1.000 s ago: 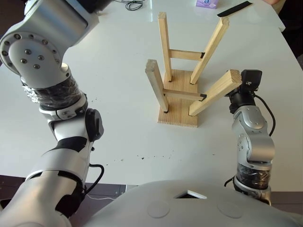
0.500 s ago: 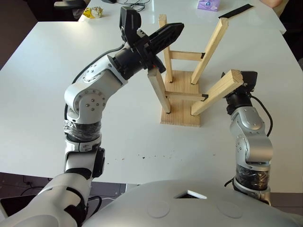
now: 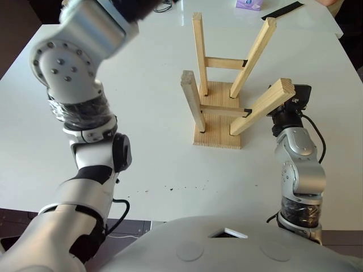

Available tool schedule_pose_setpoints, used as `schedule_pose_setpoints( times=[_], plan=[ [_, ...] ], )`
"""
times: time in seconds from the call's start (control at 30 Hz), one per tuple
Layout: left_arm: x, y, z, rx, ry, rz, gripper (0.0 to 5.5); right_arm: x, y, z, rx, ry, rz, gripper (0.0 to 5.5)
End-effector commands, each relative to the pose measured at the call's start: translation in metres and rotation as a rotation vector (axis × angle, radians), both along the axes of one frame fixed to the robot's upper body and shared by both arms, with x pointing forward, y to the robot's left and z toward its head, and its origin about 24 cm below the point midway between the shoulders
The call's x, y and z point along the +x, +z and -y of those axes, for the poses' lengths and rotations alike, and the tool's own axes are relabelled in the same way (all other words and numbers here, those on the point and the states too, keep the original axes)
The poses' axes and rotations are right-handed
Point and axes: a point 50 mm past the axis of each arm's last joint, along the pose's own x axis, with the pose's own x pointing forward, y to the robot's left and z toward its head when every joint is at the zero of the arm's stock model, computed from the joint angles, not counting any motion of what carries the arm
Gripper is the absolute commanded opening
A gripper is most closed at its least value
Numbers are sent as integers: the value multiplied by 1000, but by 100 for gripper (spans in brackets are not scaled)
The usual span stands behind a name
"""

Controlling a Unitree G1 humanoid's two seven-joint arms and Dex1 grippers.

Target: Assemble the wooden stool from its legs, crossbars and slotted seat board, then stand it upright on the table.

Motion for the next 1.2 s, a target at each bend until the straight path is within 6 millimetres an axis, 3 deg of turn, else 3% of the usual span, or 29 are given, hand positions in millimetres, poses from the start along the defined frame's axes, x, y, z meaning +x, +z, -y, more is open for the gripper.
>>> schedule_pose_setpoints(
  times=[0.03, 0.1, 0.27, 0.33, 0.43, 0.7, 0.83, 0.93, 1.07, 1.2],
  plan=[
    [-10, 13, -4, -17, -25, 40, 25, 1, 1, 1, -2, -9, 11, 266],
    [-8, -13, 4, 44, -34, -13, 25, 0, 0, 0, 0, -7, 7, 266],
    [-15, -136, 22, 261, -23, -292, 25, -2, -4, 0, 1, 0, -10, 266],
    [-24, -157, 23, 297, -31, -327, 25, -2, -3, 0, -1, 6, -12, 266],
    [-23, -143, 25, 244, -23, -283, 25, -2, -1, 2, -6, 4, -11, 266],
    [6, -64, 9, 5, 65, -172, 25, -4, -7, 8, -21, -4, -30, 266],
    [13, -52, -6, 46, 152, -120, 25, -10, -18, 21, -100, 51, -94, 266],
    [23, -44, -27, 60, 270, -93, 25, -15, -34, 25, -186, 203, -191, 266],
    [46, -53, -66, 226, 563, -52, 25, -29, -55, 25, -336, 491, -337, 266],
    [56, -93, -98, 507, 753, -13, 25, -38, -62, 17, -394, 673, -378, 266]
  ],
)
